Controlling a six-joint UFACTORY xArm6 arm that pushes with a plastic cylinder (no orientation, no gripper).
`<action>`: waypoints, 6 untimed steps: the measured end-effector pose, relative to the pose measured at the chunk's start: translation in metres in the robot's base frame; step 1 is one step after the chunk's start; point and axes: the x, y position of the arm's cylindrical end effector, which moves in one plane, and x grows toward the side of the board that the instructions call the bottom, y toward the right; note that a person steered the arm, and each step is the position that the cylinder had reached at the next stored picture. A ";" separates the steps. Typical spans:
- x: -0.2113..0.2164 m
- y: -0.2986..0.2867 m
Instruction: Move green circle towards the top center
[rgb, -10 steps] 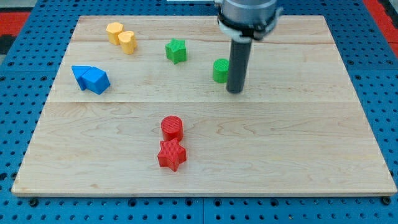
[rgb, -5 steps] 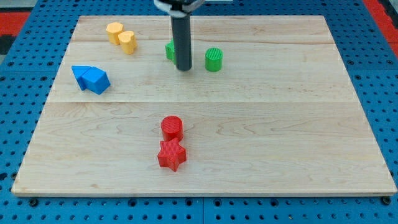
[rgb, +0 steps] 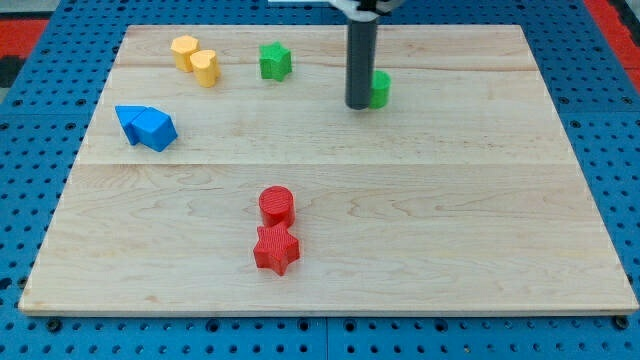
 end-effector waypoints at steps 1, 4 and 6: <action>-0.038 0.024; -0.034 0.119; -0.056 0.035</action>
